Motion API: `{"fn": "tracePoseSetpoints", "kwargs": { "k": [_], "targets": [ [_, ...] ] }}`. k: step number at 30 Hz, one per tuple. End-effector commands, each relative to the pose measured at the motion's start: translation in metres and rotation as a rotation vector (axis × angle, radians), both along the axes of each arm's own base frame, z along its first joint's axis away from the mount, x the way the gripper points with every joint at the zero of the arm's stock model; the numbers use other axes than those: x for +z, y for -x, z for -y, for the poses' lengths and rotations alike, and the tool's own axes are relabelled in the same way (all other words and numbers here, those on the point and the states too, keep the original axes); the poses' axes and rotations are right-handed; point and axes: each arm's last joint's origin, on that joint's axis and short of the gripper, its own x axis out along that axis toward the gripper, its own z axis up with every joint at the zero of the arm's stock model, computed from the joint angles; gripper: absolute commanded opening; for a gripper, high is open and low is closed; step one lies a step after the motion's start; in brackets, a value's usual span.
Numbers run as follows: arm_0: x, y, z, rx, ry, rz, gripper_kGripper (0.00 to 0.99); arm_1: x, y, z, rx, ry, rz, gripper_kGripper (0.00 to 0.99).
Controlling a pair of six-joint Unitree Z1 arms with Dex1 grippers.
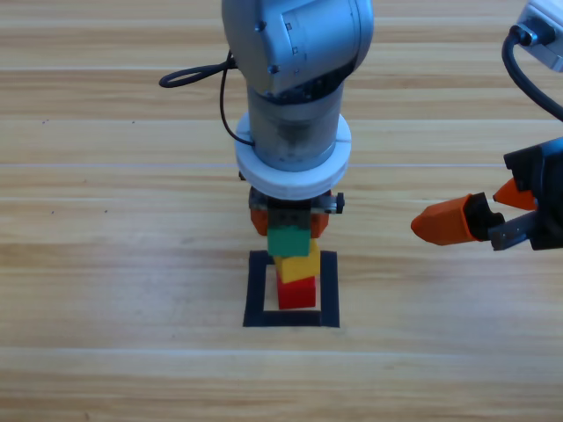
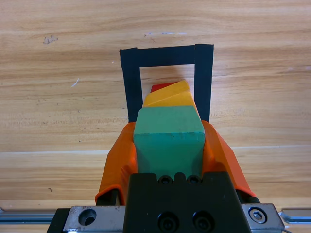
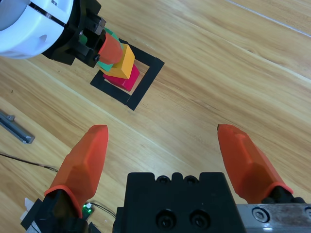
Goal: Stack the blocks in the rectangular block: red at the bottom, yellow in the middle, green on top
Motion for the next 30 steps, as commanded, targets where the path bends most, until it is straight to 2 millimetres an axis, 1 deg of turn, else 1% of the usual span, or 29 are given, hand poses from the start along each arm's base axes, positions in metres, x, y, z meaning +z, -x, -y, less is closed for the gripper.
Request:
{"fn": "tracePoseSetpoints", "kwargs": {
  "k": [1, 8, 16, 27, 30],
  "targets": [
    [-0.023, -0.013, 0.004, 0.045, -0.023, -0.029, 0.038, -0.014, -0.006, 0.002, -0.012, 0.036, -0.026, 0.990],
    [-0.018, -0.013, 0.004, 0.067, -0.005, -0.023, 0.040, -0.014, -0.006, 0.002, -0.011, 0.037, -0.028, 0.990],
    [-0.028, -0.015, 0.007, 0.071, -0.020, -0.033, 0.040, -0.014, -0.006, 0.002, -0.010, 0.036, -0.029, 0.990],
    [-0.036, -0.016, 0.009, 0.074, -0.032, -0.044, 0.041, -0.015, -0.006, 0.001, -0.007, 0.036, -0.033, 0.990],
    [-0.033, -0.016, 0.008, 0.074, -0.029, -0.040, 0.041, -0.018, -0.008, -0.001, -0.006, 0.047, -0.041, 0.990]
  ]
}}
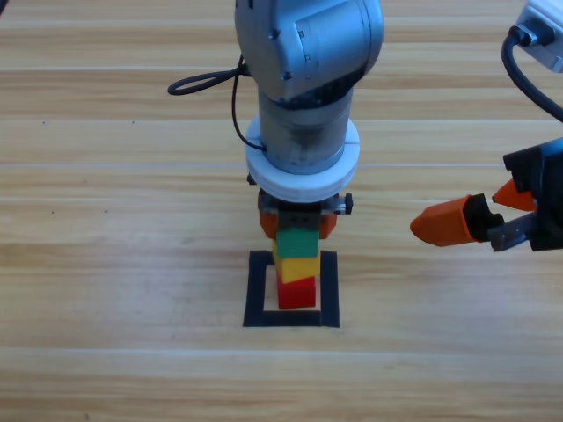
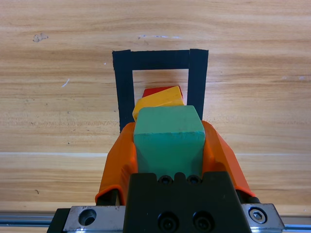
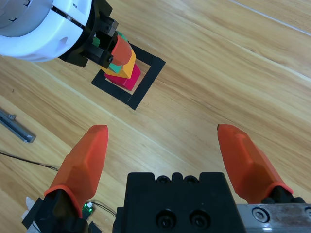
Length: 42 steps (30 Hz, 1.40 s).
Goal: Stack the blocks in the rectangular block: red at the bottom, yellow in the middle, green on top
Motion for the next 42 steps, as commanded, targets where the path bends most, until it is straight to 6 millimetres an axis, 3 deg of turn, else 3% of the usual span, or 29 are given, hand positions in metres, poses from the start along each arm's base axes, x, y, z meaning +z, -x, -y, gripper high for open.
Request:
{"fn": "tracePoseSetpoints", "kwargs": {
  "k": [1, 4, 6, 7, 8, 10, 12, 19, 22, 27, 32, 36, 42],
  "targets": [
    [-0.026, -0.011, 0.001, 0.030, -0.040, -0.038, 0.041, -0.019, -0.008, -0.002, -0.008, 0.048, -0.039, 0.990],
    [-0.021, -0.010, 0.000, 0.029, -0.031, -0.030, 0.117, -0.019, -0.009, -0.003, -0.008, 0.048, -0.039, 0.990],
    [-0.018, -0.010, 0.001, 0.027, -0.023, -0.024, 0.239, -0.018, -0.009, -0.003, -0.009, 0.047, -0.037, 0.990],
    [-0.016, -0.010, 0.002, 0.029, -0.015, -0.020, 0.327, -0.018, -0.009, -0.003, -0.007, 0.048, -0.035, 0.990],
    [-0.014, -0.010, 0.002, 0.030, -0.011, -0.018, 0.526, -0.017, -0.009, -0.002, -0.008, 0.047, -0.033, 0.990],
    [-0.013, -0.007, 0.004, 0.032, -0.010, -0.018, 0.761, -0.016, -0.009, -0.002, -0.009, 0.045, -0.028, 0.990],
    [-0.013, -0.004, 0.005, 0.032, -0.011, -0.019, 0.862, -0.015, -0.008, 0.000, -0.012, 0.048, -0.016, 0.990],
    [-0.002, 0.000, 0.001, 0.027, 0.006, -0.009, 0.868, -0.012, -0.009, 0.000, -0.025, 0.054, 0.007, 0.990],
    [0.013, 0.003, -0.002, 0.023, 0.028, 0.016, 0.890, -0.014, -0.009, 0.000, -0.024, 0.059, 0.005, 0.990],
    [0.075, 0.025, -0.022, 0.002, 0.098, 0.148, 0.923, -0.015, -0.010, 0.000, -0.022, 0.063, 0.002, 0.990],
    [0.127, 0.083, -0.061, -0.028, 0.121, 0.290, 0.925, -0.013, -0.009, 0.000, -0.018, 0.055, 0.001, 0.990],
    [0.121, 0.123, -0.096, -0.095, 0.127, 0.360, 0.990, -0.013, -0.009, 0.001, -0.018, 0.057, 0.001, 0.990],
    [0.085, 0.163, -0.168, -0.182, 0.218, 0.449, 0.990, -0.012, -0.009, 0.000, -0.014, 0.054, -0.001, 0.990]
  ]
}}
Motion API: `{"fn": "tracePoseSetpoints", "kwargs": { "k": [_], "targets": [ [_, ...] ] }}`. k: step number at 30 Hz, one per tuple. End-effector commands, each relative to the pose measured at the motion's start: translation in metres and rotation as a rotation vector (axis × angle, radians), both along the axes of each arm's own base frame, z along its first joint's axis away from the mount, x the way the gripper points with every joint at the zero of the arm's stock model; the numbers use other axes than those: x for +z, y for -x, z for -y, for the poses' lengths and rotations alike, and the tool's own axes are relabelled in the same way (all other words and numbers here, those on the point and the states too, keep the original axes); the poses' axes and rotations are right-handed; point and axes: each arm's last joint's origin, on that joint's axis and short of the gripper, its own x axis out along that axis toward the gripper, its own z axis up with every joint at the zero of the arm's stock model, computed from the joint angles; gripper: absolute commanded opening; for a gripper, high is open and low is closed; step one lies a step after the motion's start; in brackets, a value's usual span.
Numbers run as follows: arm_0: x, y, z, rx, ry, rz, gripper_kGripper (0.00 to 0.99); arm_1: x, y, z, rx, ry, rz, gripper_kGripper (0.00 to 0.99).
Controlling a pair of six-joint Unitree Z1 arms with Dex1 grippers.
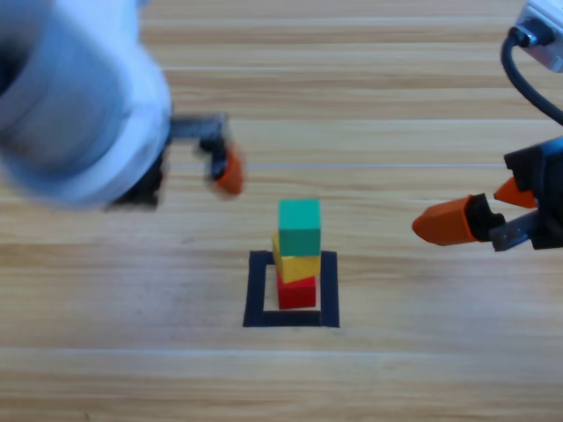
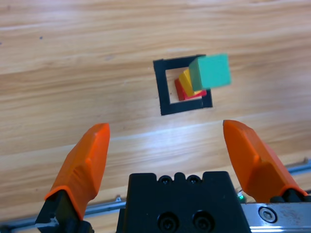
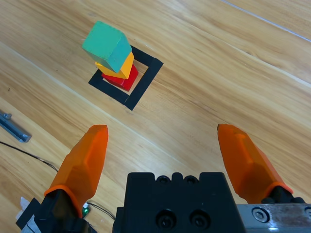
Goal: Stack the blocks in the rectangular block: red at the bottom, yellow in the middle, green on top
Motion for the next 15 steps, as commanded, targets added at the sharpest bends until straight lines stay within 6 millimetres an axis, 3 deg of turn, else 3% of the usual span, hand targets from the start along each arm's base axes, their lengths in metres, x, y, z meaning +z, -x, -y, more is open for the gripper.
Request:
{"fn": "tracePoseSetpoints", "kwargs": {
  "k": [1, 4, 15],
  "targets": [
    [-0.011, 0.039, -0.060, -0.083, 0.077, 0.089, 0.990, -0.012, -0.008, 0.000, -0.022, 0.041, -0.016, 0.990],
    [-0.021, 0.049, -0.083, -0.104, 0.076, 0.113, 0.990, -0.012, -0.009, 0.000, -0.022, 0.040, -0.015, 0.990],
    [-0.034, 0.062, -0.112, -0.127, 0.060, 0.120, 0.990, -0.013, -0.009, -0.001, -0.018, 0.042, -0.020, 0.990]
  ]
}}
